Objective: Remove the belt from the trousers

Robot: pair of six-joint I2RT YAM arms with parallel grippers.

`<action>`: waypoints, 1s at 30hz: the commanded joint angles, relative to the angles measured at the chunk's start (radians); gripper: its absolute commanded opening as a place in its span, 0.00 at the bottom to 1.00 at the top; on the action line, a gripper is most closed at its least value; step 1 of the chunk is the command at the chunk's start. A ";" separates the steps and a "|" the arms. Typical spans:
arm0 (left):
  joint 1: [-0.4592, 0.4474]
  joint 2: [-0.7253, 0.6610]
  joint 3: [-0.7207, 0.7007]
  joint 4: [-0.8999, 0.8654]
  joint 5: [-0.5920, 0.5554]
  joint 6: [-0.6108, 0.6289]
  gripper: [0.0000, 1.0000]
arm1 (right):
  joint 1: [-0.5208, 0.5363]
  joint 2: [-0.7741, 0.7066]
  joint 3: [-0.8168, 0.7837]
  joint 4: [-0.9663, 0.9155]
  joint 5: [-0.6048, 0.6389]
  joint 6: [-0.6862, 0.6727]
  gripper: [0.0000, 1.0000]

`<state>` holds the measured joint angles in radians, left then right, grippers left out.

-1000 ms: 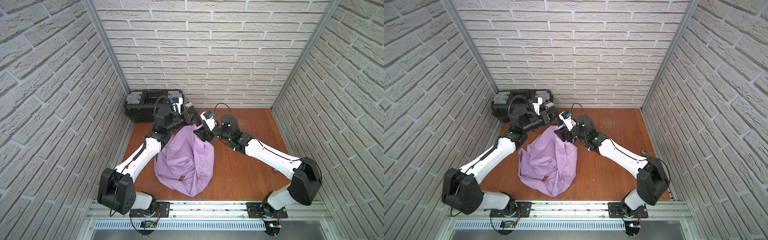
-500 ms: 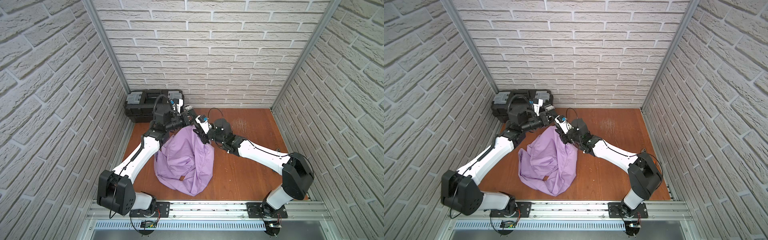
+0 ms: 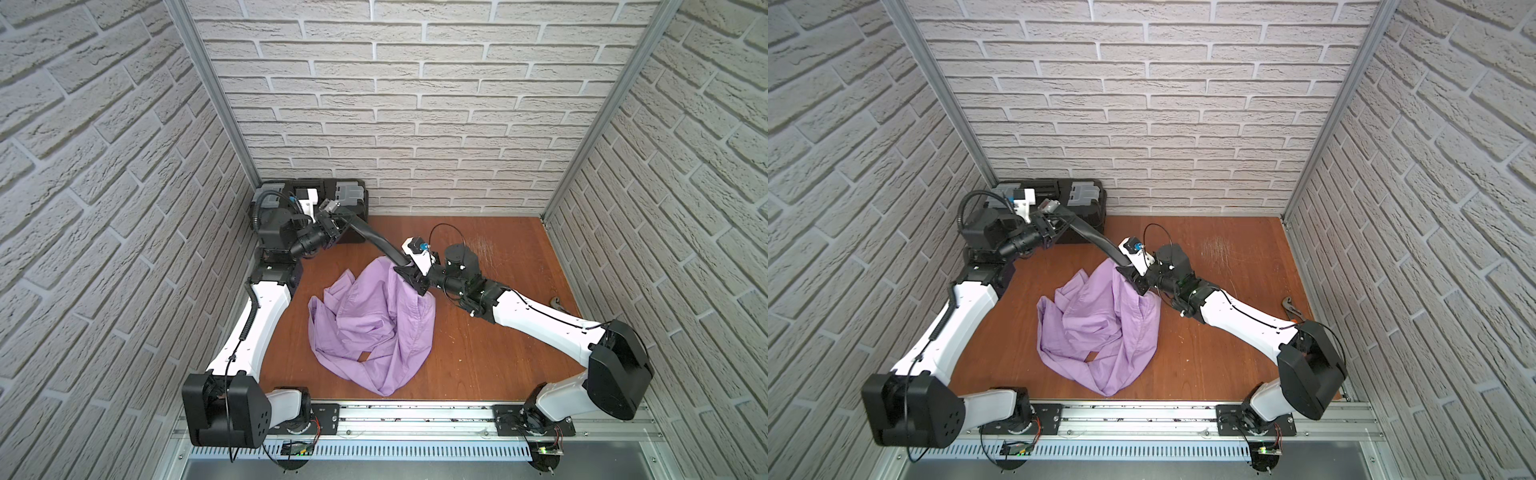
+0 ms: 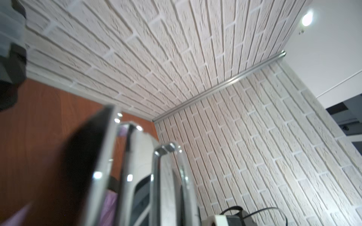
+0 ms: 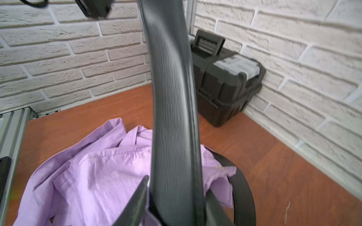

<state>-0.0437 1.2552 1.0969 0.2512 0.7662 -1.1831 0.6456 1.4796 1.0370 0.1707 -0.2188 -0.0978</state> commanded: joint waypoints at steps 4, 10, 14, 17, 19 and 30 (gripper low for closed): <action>0.023 -0.038 0.020 0.241 -0.102 -0.039 0.00 | -0.023 0.068 0.033 -0.157 -0.094 0.012 0.47; 0.066 -0.062 0.058 0.181 -0.097 -0.022 0.00 | -0.023 0.092 0.041 -0.203 -0.089 0.007 0.27; 0.113 -0.084 0.043 0.138 -0.114 -0.020 0.00 | -0.023 0.088 0.038 -0.245 -0.046 -0.003 0.13; 0.162 -0.107 -0.004 0.147 -0.132 -0.055 0.00 | -0.023 0.072 0.025 -0.253 0.010 0.000 0.19; 0.189 -0.116 -0.039 0.179 -0.137 -0.093 0.00 | -0.023 0.067 0.017 -0.256 0.023 0.001 0.22; 0.030 -0.112 -0.348 0.105 -0.231 0.068 0.00 | -0.023 -0.018 0.004 -0.262 0.166 -0.029 0.03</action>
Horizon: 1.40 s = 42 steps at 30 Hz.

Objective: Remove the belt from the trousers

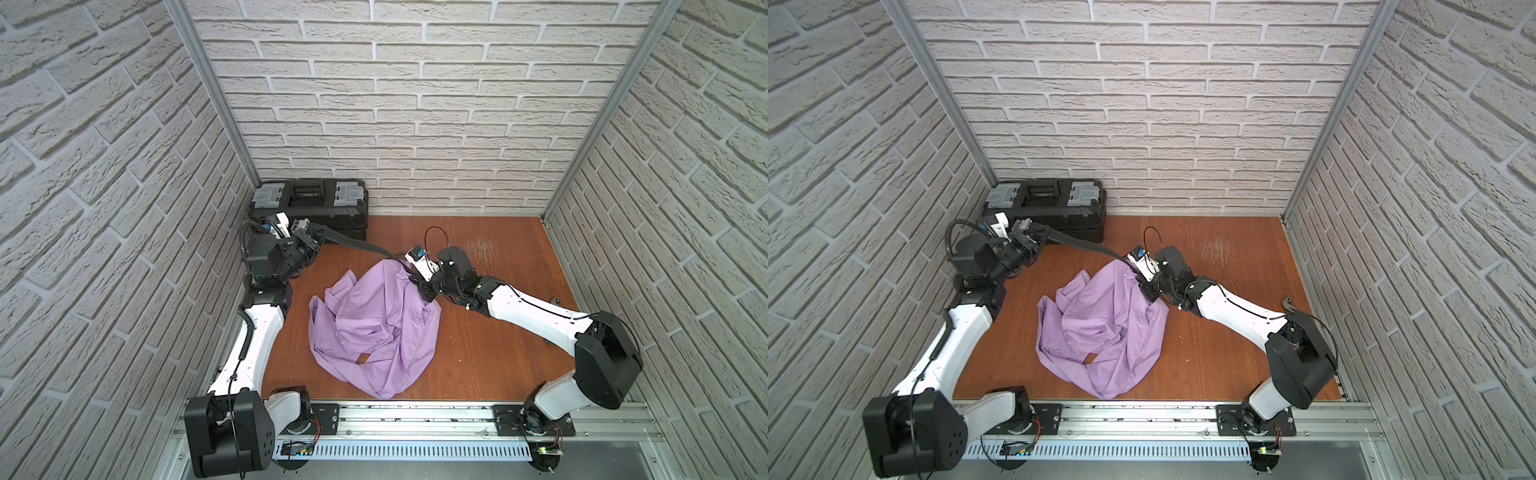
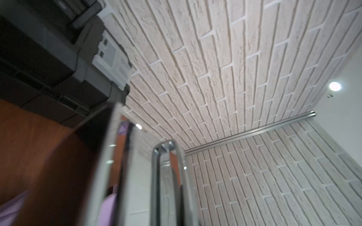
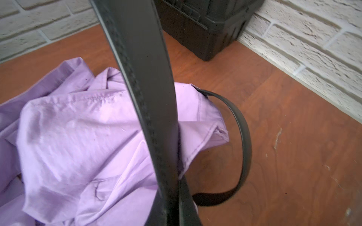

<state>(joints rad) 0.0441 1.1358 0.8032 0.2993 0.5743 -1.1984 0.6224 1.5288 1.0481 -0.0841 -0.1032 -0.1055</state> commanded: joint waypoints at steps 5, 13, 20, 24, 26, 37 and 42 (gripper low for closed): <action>-0.172 0.110 -0.113 0.032 -0.044 0.229 0.16 | -0.009 -0.088 0.067 -0.107 0.044 -0.075 0.03; -0.212 0.209 -0.112 0.026 -0.031 0.356 0.61 | -0.088 -0.102 0.227 -0.322 0.042 -0.141 0.03; -0.266 0.142 0.011 -0.055 -0.044 0.615 0.84 | -0.193 -0.048 0.438 -0.521 0.034 -0.213 0.03; -0.325 0.117 0.123 -0.151 -0.090 0.856 0.98 | -0.199 0.011 0.559 -0.579 0.041 -0.241 0.03; -0.375 0.113 0.178 -0.195 -0.149 0.976 0.98 | -0.199 0.034 0.611 -0.599 0.009 -0.226 0.02; -0.728 0.268 0.310 -0.147 -0.548 1.520 0.93 | -0.184 0.040 0.539 -0.514 -0.075 -0.094 0.02; -0.731 0.383 0.388 -0.121 -0.570 1.540 0.78 | -0.178 0.016 0.473 -0.466 -0.093 -0.069 0.02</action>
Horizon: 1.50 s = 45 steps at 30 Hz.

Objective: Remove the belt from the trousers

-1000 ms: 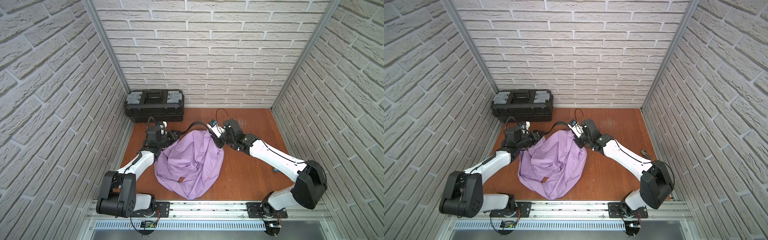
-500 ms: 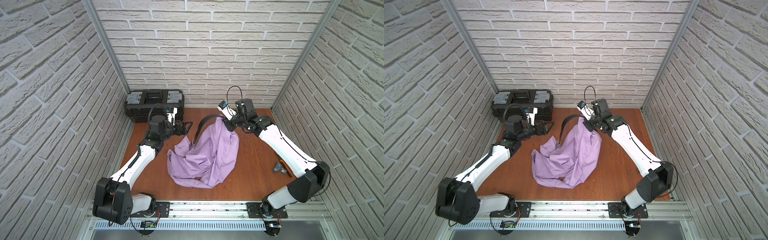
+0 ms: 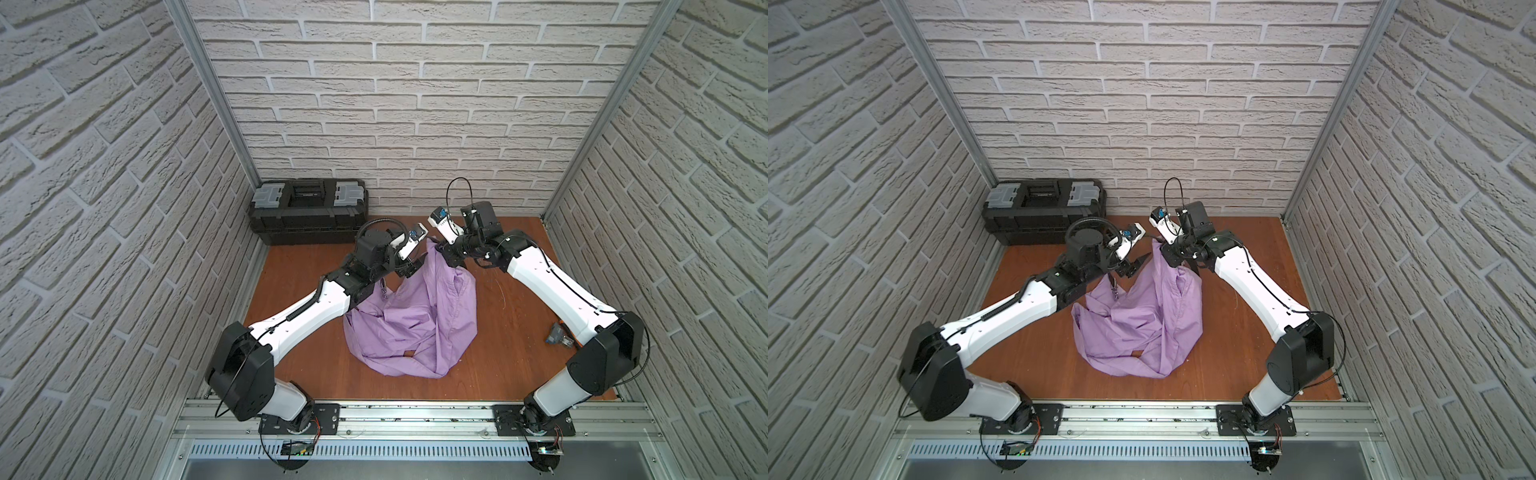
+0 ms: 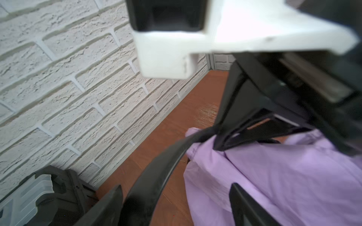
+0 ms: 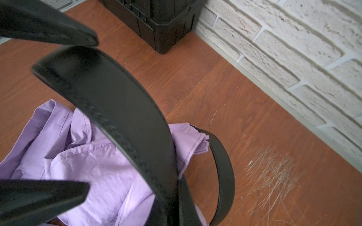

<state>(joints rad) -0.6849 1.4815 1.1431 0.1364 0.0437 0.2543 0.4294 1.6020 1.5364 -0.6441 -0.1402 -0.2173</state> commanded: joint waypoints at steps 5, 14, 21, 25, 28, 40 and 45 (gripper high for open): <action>-0.001 0.104 0.126 0.015 -0.045 0.111 0.52 | 0.019 -0.059 -0.039 0.098 -0.058 0.048 0.02; 0.000 0.085 0.164 -0.065 -0.107 0.177 0.00 | 0.019 -0.080 -0.086 0.139 -0.051 0.064 0.04; 0.026 0.005 0.112 0.027 -0.136 0.124 0.00 | 0.020 -0.089 -0.179 0.196 -0.084 0.123 0.54; 0.043 -0.029 0.120 0.040 -0.135 0.097 0.00 | 0.039 -0.078 -0.243 0.234 -0.109 0.167 0.53; 0.057 -0.052 0.126 0.041 -0.135 0.077 0.00 | 0.056 -0.065 -0.261 0.231 -0.090 0.171 0.38; 0.243 -0.218 0.013 0.124 -0.073 -0.127 0.00 | 0.060 -0.074 -0.262 0.234 0.040 0.148 0.19; 0.336 -0.258 -0.026 0.160 0.005 -0.246 0.00 | 0.060 -0.054 -0.275 0.246 0.005 0.170 0.35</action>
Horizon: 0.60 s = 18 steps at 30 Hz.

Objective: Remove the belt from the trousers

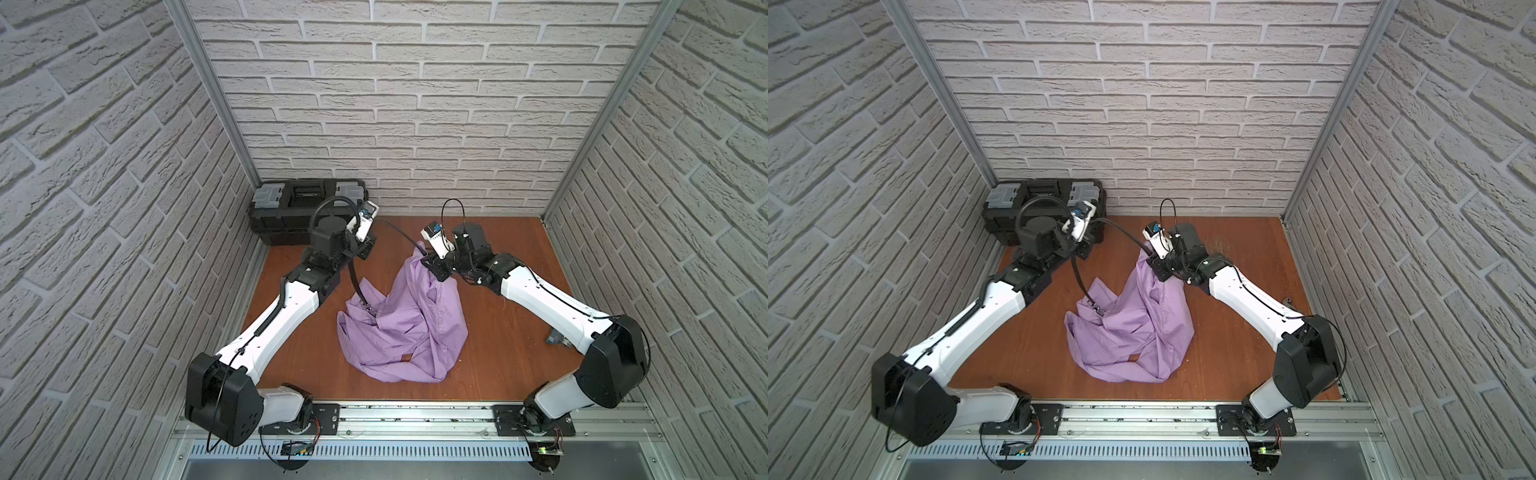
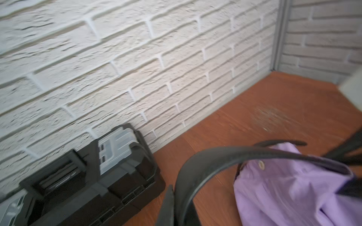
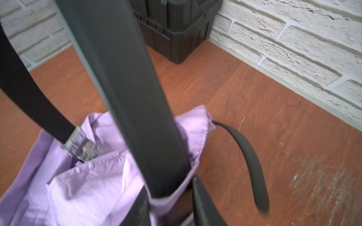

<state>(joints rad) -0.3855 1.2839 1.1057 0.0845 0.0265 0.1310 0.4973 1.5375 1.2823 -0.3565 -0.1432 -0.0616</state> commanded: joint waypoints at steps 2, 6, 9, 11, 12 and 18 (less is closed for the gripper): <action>0.039 -0.063 0.008 0.209 0.027 -0.125 0.00 | -0.007 0.020 -0.026 -0.036 -0.020 0.022 0.30; 0.045 -0.069 -0.003 0.220 0.028 -0.134 0.00 | -0.006 0.030 -0.031 -0.033 -0.042 0.029 0.07; 0.067 -0.080 -0.013 0.229 0.023 -0.152 0.00 | -0.007 0.027 -0.033 -0.035 -0.036 0.023 0.03; 0.084 -0.089 -0.018 0.236 0.026 -0.162 0.00 | -0.008 0.025 -0.032 -0.039 -0.027 0.017 0.03; 0.095 -0.092 -0.017 0.236 0.030 -0.168 0.00 | -0.008 0.024 -0.031 -0.043 -0.021 0.016 0.03; 0.173 -0.100 0.032 0.183 0.062 -0.182 0.00 | -0.009 0.030 -0.021 -0.056 0.076 0.018 0.03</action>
<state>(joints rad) -0.2558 1.2327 1.0859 0.1726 0.0784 -0.0048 0.4946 1.5600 1.2655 -0.3840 -0.1467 -0.0410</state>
